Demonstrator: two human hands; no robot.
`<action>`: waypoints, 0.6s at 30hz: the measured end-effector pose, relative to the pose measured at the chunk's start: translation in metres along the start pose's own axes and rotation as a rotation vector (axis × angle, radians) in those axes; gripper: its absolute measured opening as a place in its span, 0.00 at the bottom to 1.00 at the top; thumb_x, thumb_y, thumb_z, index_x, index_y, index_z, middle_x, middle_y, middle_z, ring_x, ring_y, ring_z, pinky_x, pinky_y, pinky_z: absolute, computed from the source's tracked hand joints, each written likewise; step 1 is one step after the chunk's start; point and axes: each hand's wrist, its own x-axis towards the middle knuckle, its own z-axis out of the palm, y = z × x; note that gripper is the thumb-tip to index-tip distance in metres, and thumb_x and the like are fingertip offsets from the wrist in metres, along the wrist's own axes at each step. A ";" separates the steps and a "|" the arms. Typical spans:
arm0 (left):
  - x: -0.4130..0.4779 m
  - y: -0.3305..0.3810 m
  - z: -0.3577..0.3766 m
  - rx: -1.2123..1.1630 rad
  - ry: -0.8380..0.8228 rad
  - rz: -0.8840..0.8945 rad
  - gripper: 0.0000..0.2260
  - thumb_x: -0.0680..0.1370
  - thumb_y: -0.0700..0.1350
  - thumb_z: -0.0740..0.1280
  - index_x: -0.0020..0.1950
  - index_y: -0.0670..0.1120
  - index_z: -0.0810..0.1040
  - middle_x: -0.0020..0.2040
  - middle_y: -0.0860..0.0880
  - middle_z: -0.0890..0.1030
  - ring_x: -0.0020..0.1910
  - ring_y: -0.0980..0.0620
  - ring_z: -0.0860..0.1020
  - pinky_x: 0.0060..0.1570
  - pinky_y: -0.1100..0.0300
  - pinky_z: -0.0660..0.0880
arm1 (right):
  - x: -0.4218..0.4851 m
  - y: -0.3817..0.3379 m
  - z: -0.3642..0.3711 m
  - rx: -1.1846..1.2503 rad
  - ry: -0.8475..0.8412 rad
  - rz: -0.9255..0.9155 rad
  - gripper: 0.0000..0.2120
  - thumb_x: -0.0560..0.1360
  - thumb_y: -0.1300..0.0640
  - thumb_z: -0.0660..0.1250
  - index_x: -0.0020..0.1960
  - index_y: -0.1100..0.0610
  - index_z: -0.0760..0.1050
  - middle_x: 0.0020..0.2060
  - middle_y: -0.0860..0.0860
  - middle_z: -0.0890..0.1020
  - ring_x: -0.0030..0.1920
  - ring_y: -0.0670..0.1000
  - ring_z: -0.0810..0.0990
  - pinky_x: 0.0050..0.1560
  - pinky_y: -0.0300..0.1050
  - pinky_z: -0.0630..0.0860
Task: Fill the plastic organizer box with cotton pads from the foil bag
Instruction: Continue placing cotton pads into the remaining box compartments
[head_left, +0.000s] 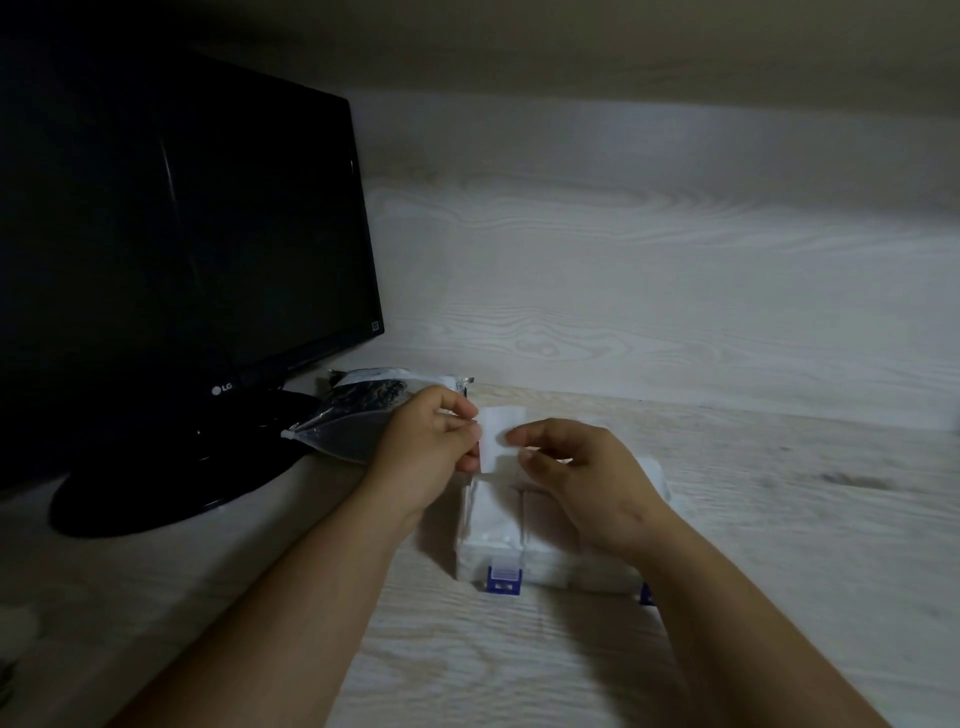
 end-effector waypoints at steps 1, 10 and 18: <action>0.000 0.000 0.000 -0.014 -0.004 -0.001 0.09 0.77 0.31 0.65 0.44 0.44 0.74 0.37 0.43 0.80 0.31 0.52 0.78 0.35 0.60 0.77 | 0.000 0.000 0.000 0.012 0.004 -0.001 0.10 0.78 0.57 0.66 0.55 0.45 0.81 0.48 0.46 0.84 0.44 0.40 0.81 0.43 0.28 0.73; 0.002 -0.004 0.001 0.152 0.030 0.038 0.08 0.75 0.32 0.68 0.44 0.45 0.77 0.38 0.46 0.80 0.30 0.54 0.77 0.33 0.64 0.75 | 0.001 0.002 0.001 -0.072 0.010 -0.006 0.13 0.79 0.61 0.63 0.56 0.46 0.80 0.47 0.39 0.81 0.41 0.33 0.76 0.40 0.24 0.70; 0.006 -0.018 0.002 0.414 -0.004 0.079 0.09 0.73 0.38 0.73 0.42 0.53 0.79 0.38 0.53 0.81 0.39 0.54 0.80 0.41 0.63 0.76 | 0.003 0.004 0.004 -0.326 -0.046 -0.021 0.13 0.79 0.58 0.63 0.61 0.49 0.79 0.54 0.44 0.82 0.46 0.41 0.76 0.43 0.24 0.68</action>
